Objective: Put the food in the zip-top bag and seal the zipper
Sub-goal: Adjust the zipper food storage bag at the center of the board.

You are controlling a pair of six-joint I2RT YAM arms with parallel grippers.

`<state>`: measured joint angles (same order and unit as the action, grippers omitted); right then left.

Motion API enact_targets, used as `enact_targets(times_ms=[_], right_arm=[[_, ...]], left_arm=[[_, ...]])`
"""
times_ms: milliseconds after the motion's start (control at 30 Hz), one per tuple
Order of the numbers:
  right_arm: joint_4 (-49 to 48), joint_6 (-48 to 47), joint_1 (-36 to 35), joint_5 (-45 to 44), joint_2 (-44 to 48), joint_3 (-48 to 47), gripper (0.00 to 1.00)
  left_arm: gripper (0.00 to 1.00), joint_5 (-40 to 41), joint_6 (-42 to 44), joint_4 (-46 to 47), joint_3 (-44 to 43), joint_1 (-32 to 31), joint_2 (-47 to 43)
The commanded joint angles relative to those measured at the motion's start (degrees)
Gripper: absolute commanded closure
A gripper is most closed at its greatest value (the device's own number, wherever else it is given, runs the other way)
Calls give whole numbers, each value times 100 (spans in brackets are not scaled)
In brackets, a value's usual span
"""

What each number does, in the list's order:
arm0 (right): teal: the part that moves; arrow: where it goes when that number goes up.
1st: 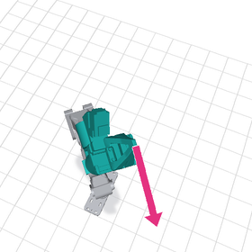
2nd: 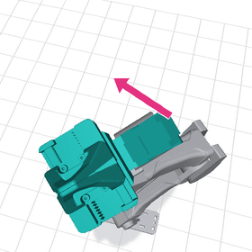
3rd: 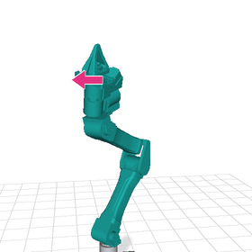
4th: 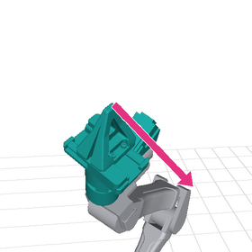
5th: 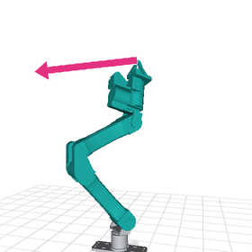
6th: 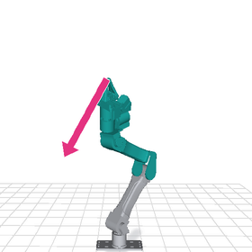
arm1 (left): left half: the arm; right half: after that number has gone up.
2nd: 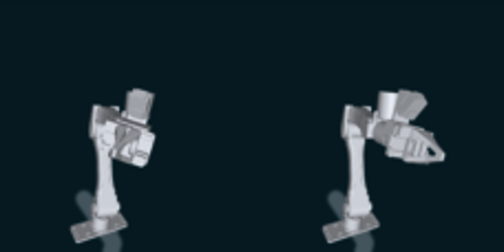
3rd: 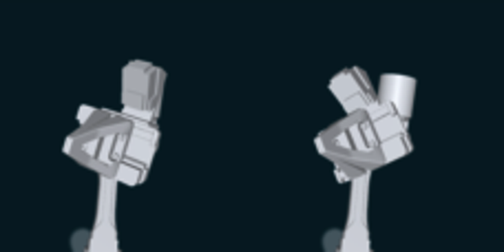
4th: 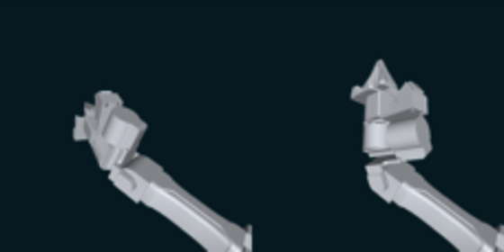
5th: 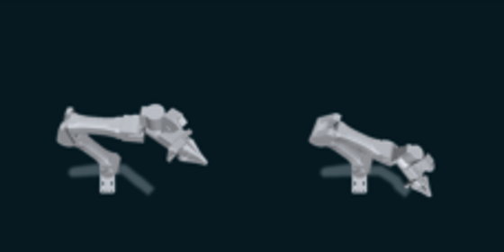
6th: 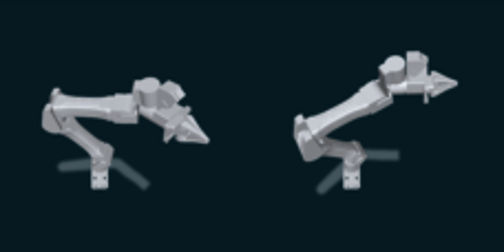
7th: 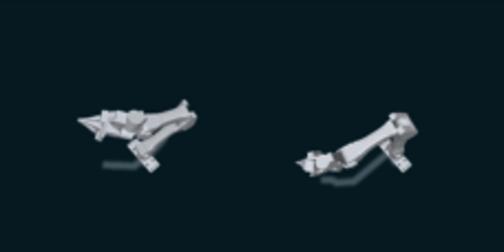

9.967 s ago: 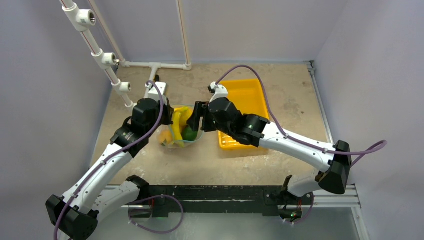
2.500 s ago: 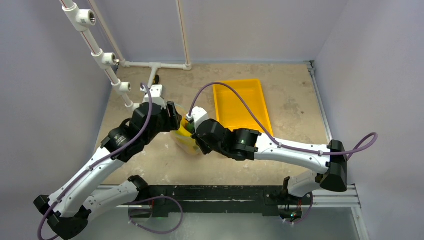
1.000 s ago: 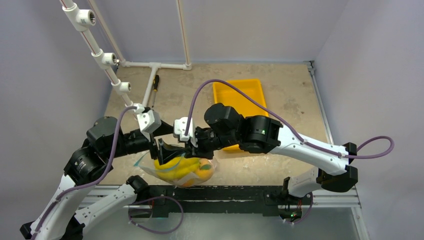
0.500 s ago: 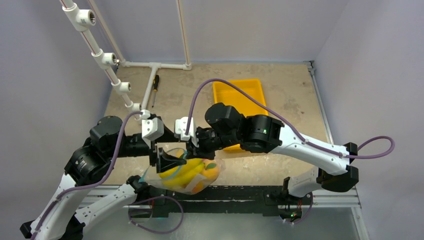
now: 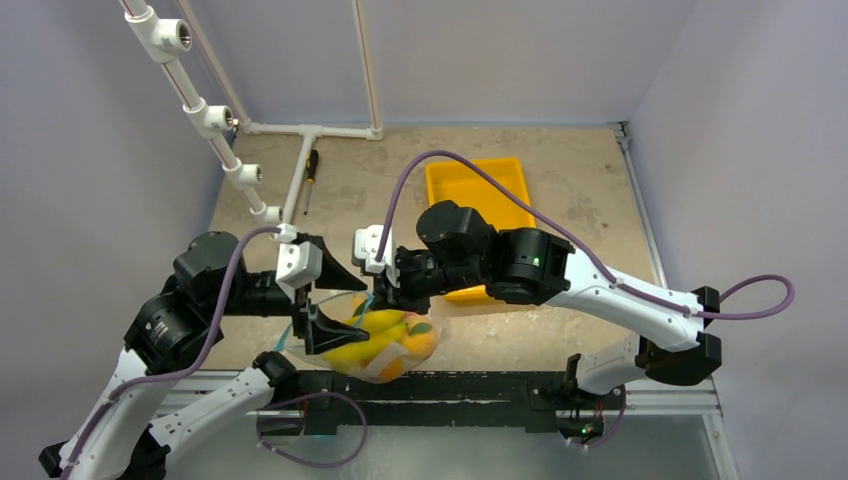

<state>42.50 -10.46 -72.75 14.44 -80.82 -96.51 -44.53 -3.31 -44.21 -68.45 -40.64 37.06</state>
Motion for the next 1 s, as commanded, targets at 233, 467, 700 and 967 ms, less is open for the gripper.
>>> enact_targets(times_ms=[233, 467, 700, 967], right_arm=[[-589, 70, 7, 89, 241, -146, 100], [-615, 187, 7, 21, 184, -217, 100], [-314, 395, 10, -371, -80, -784, 100], [-344, 457, 9, -433, -23, -822, 100]], left_arm=[[20, 757, -73, 329, 348, -14, 179], [23, 397, -49, 224, 437, -12, 298], [30, 749, -13, -186, 298, -17, 363], [52, 1258, 32, -452, 84, -14, 273]])
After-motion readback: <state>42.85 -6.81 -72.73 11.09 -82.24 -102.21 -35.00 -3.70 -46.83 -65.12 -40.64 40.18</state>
